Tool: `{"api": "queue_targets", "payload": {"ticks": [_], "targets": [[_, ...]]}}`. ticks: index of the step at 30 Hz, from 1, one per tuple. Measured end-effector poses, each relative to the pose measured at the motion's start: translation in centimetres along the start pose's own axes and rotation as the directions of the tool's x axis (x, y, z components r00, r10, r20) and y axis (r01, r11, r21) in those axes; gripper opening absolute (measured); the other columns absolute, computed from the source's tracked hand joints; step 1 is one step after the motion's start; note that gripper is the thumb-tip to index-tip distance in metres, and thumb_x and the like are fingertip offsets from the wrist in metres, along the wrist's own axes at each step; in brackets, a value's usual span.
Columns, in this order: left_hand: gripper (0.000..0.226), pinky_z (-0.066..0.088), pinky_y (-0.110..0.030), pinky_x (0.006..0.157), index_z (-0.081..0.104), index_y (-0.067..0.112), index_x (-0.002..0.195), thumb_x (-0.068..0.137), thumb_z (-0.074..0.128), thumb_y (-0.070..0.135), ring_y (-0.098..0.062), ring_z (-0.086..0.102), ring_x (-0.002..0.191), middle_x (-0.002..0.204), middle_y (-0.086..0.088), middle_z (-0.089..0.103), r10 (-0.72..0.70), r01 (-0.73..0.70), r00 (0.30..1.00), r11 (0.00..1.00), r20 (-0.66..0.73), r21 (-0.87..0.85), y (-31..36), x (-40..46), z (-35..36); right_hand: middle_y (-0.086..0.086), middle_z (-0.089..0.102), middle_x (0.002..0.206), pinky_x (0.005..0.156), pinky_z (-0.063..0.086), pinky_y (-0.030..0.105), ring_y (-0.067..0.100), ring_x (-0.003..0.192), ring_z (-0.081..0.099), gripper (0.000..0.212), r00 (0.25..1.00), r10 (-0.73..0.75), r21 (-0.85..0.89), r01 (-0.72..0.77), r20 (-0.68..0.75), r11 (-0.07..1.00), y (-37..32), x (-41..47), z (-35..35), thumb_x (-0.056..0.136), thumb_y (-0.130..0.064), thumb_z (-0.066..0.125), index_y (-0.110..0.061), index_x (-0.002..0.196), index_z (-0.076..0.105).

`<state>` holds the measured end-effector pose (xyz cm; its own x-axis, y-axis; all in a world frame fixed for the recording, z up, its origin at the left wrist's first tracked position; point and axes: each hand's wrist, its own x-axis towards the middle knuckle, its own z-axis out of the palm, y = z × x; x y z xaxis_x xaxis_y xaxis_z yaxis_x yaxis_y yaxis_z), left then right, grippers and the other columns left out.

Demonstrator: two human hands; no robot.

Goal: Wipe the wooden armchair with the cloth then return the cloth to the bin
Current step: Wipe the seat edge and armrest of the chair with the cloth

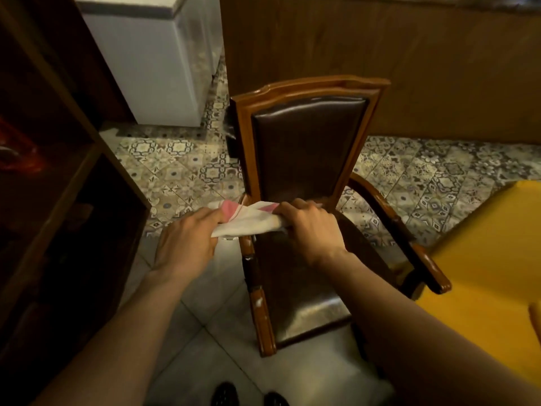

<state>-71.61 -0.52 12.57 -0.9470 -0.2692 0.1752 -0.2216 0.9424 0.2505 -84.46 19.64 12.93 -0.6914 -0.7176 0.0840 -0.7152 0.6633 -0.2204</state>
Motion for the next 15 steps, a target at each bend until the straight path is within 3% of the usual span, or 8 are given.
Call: {"api": "queue_targets", "payload": {"ticks": [7, 15], "targets": [[0.046, 0.053, -0.039, 0.066, 0.063, 0.029, 0.116, 0.076, 0.076, 0.01, -0.027, 0.064, 0.09, 0.106, 0.003, 0.067, -0.018, 0.021, 0.994, 0.999, 0.104, -0.026, -1.7, -3.3, 6.3, 0.002, 0.058, 0.121, 0.069, 0.041, 0.034, 0.028, 0.11, 0.054, 0.054, 0.994, 0.018, -0.002, -0.018, 0.107, 1.0, 0.3, -2.5, 7.0, 0.088, -0.026, 0.069, -0.033, 0.137, 0.046], [0.051, 0.05, -0.035, 0.062, 0.063, 0.028, 0.113, 0.07, 0.079, 0.006, -0.026, 0.063, 0.085, 0.101, 0.004, 0.067, -0.04, 0.04, 0.982, 0.999, 0.182, 0.008, -3.7, -5.6, 12.5, 0.005, 0.041, 0.127, 0.083, 0.048, 0.039, 0.027, 0.111, 0.048, 0.076, 0.972, -0.018, -0.021, 0.024, 0.234, 1.0, 0.4, -3.9, 13.4, 0.091, -0.024, 0.068, -0.045, 0.149, 0.023]]}}
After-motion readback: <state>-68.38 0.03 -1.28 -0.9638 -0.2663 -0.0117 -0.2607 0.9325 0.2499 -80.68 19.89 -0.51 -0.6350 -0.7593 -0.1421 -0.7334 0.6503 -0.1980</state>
